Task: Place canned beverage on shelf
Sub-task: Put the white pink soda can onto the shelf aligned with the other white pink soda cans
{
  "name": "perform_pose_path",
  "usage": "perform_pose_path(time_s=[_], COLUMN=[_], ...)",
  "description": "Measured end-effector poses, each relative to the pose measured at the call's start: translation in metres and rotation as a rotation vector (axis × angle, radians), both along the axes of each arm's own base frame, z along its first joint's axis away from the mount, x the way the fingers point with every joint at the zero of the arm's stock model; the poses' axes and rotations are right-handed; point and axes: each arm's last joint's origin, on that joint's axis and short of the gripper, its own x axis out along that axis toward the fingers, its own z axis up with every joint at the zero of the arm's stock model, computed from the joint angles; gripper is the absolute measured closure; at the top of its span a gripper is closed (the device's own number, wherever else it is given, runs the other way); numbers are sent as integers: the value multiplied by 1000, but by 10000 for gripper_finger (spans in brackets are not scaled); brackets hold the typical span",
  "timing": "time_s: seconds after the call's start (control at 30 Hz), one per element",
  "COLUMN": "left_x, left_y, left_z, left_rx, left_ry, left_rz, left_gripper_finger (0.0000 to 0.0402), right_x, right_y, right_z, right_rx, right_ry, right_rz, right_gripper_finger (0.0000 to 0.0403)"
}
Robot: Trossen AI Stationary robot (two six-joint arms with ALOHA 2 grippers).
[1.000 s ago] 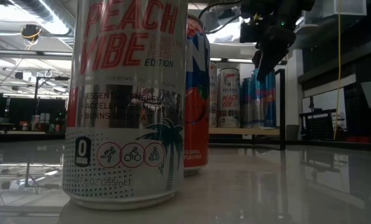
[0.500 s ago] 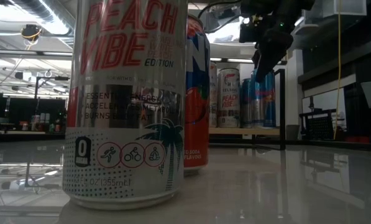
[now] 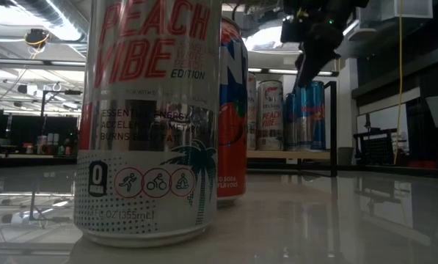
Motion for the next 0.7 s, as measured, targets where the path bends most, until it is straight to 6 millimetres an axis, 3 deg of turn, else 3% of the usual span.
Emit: perform_pose_path(time_s=[0.3,0.7], left_x=[0,0], left_y=[0,0], left_z=[0,0], left_rx=[0,-1], left_ry=[0,0], left_rz=[0,0], left_gripper_finger=[74,74], right_x=[4,23], right_y=[0,44], right_z=[40,64], right_rx=[-16,229], right_ry=[-106,-313], right_rz=[12,140], right_gripper_finger=[56,56])
